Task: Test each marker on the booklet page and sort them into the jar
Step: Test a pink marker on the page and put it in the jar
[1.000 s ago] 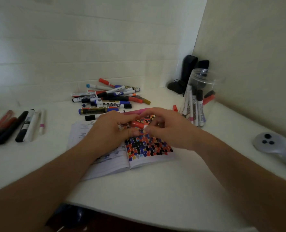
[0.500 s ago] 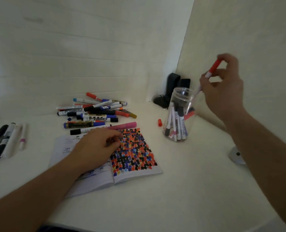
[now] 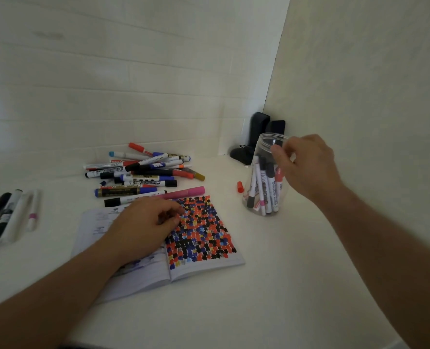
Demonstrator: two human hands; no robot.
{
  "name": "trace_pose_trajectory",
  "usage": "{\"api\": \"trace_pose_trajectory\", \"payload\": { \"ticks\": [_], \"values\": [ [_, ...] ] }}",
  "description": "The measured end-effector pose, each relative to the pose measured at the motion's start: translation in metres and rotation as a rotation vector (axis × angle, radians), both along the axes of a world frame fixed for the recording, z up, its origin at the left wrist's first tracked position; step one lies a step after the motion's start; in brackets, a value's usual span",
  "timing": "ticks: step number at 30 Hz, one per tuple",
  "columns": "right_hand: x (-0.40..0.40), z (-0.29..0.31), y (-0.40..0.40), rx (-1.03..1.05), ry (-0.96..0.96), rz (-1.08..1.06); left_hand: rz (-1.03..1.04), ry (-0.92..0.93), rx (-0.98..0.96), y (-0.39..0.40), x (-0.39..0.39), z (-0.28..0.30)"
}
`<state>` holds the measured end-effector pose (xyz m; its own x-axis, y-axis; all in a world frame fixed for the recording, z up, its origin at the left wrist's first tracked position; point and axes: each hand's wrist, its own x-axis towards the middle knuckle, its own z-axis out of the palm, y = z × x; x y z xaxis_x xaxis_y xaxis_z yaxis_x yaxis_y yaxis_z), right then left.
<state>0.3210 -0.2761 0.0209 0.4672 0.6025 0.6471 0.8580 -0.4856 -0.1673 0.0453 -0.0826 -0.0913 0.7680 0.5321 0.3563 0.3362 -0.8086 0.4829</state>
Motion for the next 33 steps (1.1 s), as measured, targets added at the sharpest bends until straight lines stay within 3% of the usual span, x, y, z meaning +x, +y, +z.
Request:
{"api": "trace_pose_trajectory", "payload": {
  "ticks": [5,9,10,12,14,16,20,25,29,33],
  "values": [
    [0.000,-0.007,0.005,0.060,-0.027,0.004,0.002,0.004,0.009,0.001,-0.001,0.000],
    [-0.027,-0.028,0.013,0.346,-0.304,0.179,0.005,0.088,0.117,0.001,0.001,0.002],
    [-0.041,-0.034,0.019,0.329,-0.251,0.288,0.009,0.132,0.162,0.001,0.002,0.003],
    [-0.076,-0.047,0.035,0.163,0.038,0.434,-0.005,0.238,0.165,0.001,0.004,0.008],
    [-0.102,-0.063,0.050,-0.019,0.366,0.500,-0.062,0.350,0.085,0.005,0.005,0.020],
    [-0.114,-0.082,0.061,-0.071,0.524,0.525,-0.094,0.423,0.001,0.012,0.007,0.038],
    [-0.112,-0.098,0.064,-0.089,0.567,0.514,0.134,0.351,-0.014,0.041,0.008,0.051],
    [-0.106,-0.102,0.061,0.057,0.662,0.523,0.308,0.329,0.169,0.056,0.021,0.029],
    [-0.104,-0.103,0.061,0.137,0.723,0.546,0.284,0.298,0.369,0.045,0.043,0.023],
    [-0.105,-0.104,0.061,0.150,0.707,0.575,0.269,0.385,0.429,0.043,0.061,0.018]
  ]
}}
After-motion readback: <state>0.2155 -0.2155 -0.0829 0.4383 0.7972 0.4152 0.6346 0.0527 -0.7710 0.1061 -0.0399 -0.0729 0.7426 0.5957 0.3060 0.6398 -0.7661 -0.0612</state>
